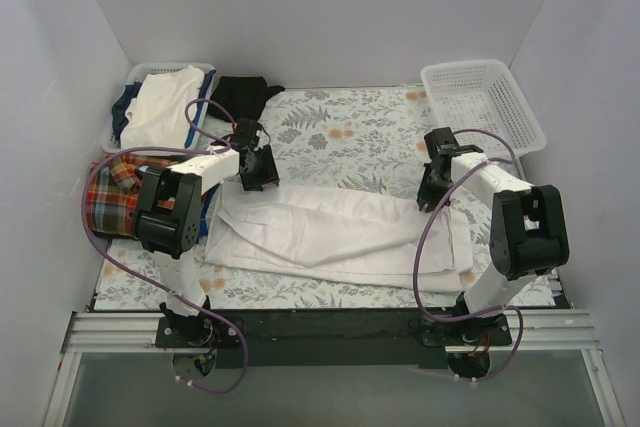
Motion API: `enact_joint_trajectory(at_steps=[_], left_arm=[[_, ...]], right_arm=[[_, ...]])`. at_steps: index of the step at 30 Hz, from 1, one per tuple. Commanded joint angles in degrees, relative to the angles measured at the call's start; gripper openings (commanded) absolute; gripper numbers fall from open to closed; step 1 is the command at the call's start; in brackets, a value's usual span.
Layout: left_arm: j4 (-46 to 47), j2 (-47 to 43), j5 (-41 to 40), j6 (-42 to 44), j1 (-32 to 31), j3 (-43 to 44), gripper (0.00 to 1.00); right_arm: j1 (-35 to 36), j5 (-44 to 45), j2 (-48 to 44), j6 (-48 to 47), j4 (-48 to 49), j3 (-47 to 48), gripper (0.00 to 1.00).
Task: Fold and stack the long sleeve shirts
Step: Fold the shirt
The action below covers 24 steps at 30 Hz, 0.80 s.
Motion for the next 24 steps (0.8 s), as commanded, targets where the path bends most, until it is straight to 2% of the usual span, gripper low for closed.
enact_joint_trajectory(at_steps=[1, 6, 13, 21, 24], left_arm=[[-1.23, -0.88, -4.13, -0.5, -0.06, -1.11, 0.49], [-2.28, 0.62, -6.58, -0.85, -0.05, -3.04, 0.47], [-4.04, 0.97, -9.84, -0.76, 0.03, -3.75, 0.46], [-4.04, 1.41, -9.49, -0.94, -0.05, -5.06, 0.43], [-4.04, 0.45, -8.97, 0.56, -0.05, -3.93, 0.46]], right_arm=[[-0.04, 1.43, 3.31, -0.21, 2.58, 2.05, 0.27], [-0.39, 4.15, 6.66, 0.41, 2.14, 1.0, 0.26], [-5.39, 9.16, 5.96, 1.81, 1.44, -1.64, 0.23], [-7.16, 9.0, 5.61, 1.46, 1.44, 0.11, 0.21], [-6.81, 8.38, 4.12, 0.77, 1.44, 1.43, 0.21]])
